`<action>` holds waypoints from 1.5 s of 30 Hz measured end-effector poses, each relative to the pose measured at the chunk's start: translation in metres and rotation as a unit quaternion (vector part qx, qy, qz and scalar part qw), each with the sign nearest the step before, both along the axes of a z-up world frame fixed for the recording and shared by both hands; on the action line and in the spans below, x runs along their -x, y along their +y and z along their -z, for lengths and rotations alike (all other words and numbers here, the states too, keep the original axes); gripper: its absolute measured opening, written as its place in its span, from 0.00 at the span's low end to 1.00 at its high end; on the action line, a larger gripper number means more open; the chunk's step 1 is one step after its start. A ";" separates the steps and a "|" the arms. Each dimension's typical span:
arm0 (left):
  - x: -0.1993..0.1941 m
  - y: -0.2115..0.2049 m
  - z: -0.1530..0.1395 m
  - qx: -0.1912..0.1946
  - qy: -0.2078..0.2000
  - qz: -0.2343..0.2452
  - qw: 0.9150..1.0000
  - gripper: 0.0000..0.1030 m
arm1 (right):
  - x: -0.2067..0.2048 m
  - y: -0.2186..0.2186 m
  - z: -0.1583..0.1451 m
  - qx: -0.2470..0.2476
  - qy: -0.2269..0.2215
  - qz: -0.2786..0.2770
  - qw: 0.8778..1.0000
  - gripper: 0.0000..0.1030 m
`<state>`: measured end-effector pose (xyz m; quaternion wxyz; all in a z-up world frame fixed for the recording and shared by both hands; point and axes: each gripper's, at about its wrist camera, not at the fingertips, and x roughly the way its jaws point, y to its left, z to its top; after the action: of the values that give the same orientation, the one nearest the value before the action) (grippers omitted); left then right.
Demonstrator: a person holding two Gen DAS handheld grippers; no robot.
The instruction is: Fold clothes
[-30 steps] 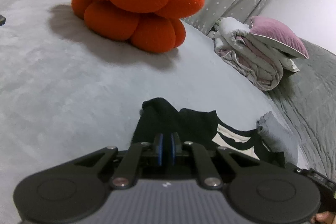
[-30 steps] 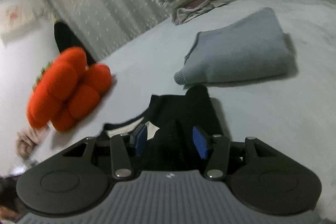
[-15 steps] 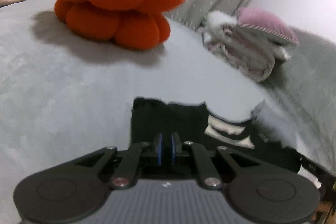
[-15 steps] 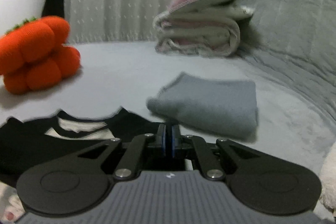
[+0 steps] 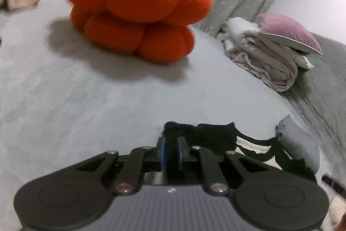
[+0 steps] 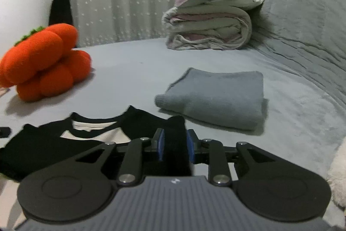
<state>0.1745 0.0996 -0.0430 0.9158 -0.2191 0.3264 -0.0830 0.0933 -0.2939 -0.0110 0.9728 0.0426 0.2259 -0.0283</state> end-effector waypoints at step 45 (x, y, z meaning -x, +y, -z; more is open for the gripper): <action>0.179 -0.037 0.009 -0.170 0.017 0.117 0.978 0.47 | 0.130 0.001 0.035 -0.031 0.135 -0.054 0.989 0.40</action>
<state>-0.0047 0.0629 -0.0523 0.9178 -0.0216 0.3750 -0.1288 -0.0366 -0.2933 -0.0463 0.9316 0.0561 0.3583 0.0256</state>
